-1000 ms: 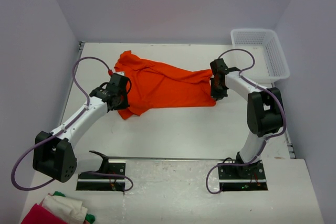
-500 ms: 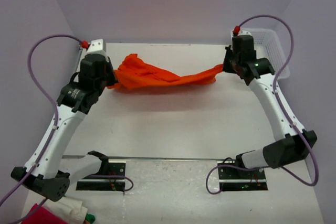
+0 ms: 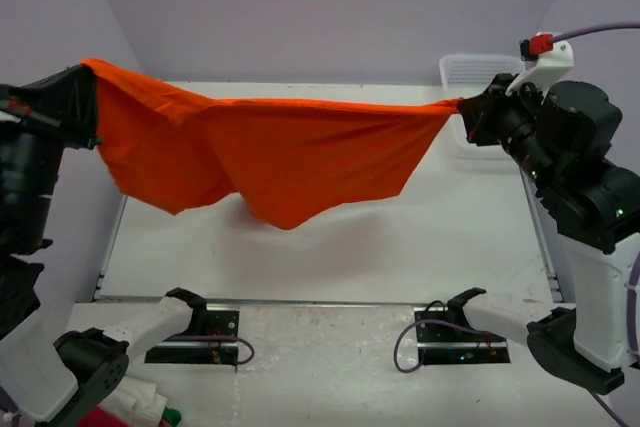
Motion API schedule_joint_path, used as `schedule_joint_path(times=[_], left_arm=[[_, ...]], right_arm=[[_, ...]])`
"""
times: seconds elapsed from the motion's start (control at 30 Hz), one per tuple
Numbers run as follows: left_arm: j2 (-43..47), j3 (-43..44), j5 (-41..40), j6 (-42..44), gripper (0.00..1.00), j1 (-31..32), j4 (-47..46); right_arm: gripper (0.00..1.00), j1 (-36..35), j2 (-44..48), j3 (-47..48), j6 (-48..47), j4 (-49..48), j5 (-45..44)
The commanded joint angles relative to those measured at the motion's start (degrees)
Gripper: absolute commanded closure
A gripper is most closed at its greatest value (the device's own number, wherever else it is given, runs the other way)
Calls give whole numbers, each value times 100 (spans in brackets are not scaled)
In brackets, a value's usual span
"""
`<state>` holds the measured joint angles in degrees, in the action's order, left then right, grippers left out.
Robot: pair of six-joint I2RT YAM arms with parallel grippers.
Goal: Fold and stack the t-shirts
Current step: Flatten out the tshirt
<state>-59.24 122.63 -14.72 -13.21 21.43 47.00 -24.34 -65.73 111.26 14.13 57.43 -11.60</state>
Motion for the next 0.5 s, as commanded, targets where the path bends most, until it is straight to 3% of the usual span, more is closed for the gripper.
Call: schedule_joint_path(times=[0.0,0.27,0.4,0.47], left_arm=[[62,463,583,442,100,-7,2],[-613,841,857,688,100,-34,-367],[-2025,1744,699,881,100,-34,-209],[-2406,1739,646,1057,100,-34,-393]], right_arm=[[100,-133,165,492,-139,471,-177],[100,-159,202,880,-217,410,-448],[100,-142,-483,985,-533,60,-747],[100,-45,-1095,1195,-648,-47,-818]])
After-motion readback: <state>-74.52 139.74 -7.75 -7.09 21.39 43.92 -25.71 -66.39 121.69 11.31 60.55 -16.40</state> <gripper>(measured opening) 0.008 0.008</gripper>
